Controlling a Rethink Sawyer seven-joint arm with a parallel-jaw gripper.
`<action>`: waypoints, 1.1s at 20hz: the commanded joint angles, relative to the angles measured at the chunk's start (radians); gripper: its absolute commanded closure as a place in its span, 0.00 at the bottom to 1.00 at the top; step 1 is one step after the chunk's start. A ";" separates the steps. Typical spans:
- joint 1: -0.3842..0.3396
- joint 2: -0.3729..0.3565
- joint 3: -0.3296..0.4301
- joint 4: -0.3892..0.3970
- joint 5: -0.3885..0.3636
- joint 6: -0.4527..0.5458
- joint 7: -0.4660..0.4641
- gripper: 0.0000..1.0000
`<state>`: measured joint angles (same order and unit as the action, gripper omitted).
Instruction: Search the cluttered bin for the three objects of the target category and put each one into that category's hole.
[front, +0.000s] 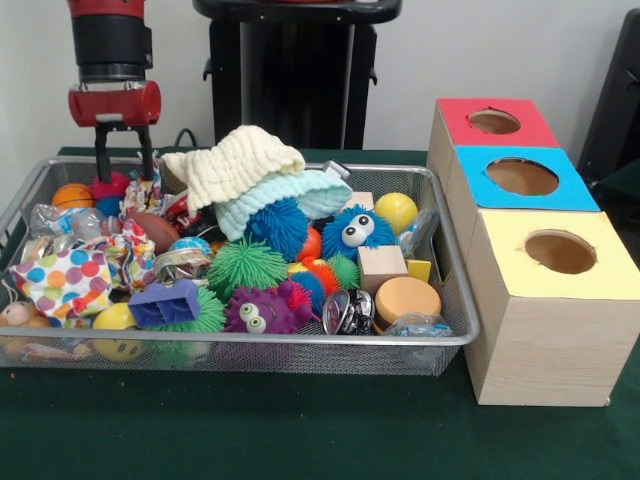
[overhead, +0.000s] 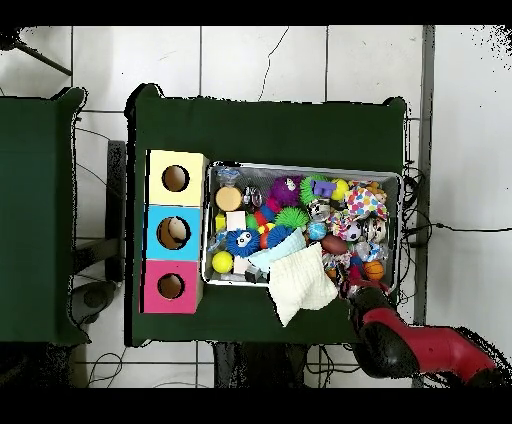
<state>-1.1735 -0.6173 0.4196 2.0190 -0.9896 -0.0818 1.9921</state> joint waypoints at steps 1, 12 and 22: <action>0.010 0.011 0.092 -0.001 0.040 0.125 0.021 0.00; 0.075 -0.001 0.067 0.010 0.097 0.095 0.071 0.00; 0.141 0.006 0.025 0.000 0.151 0.059 0.095 0.00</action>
<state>-1.0667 -0.6184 0.4282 2.0232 -0.8856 -0.0773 1.9921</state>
